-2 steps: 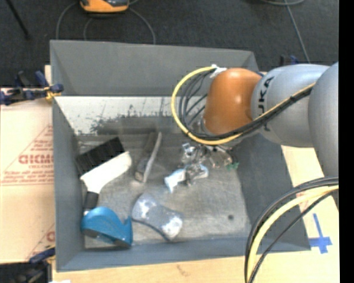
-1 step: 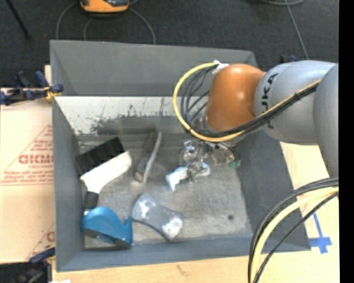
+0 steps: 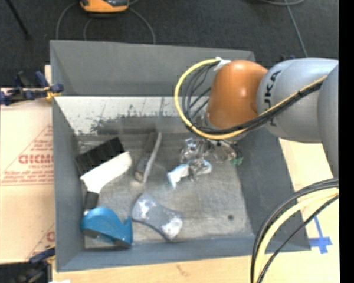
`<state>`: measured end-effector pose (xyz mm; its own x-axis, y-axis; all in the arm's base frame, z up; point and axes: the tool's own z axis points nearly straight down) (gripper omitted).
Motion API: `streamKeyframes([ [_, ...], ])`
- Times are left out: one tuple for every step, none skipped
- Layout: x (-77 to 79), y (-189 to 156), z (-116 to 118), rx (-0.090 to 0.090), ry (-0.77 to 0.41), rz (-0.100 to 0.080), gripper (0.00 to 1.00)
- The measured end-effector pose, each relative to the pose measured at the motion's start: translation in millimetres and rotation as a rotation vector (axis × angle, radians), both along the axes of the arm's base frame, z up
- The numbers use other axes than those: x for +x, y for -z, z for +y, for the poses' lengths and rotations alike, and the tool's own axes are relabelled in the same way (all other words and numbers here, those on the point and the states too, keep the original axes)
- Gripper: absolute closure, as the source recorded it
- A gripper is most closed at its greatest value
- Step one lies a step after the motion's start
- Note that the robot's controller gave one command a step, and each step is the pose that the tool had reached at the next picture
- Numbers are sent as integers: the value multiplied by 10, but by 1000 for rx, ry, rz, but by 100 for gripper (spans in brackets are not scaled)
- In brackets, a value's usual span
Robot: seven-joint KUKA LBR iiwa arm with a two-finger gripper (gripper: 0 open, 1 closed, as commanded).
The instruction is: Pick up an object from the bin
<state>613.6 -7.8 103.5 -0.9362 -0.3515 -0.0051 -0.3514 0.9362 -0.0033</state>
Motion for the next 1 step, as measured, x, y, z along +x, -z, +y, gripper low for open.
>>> streamKeyframes([
  [5, -59, -1, 0, 0, -2, 100],
])
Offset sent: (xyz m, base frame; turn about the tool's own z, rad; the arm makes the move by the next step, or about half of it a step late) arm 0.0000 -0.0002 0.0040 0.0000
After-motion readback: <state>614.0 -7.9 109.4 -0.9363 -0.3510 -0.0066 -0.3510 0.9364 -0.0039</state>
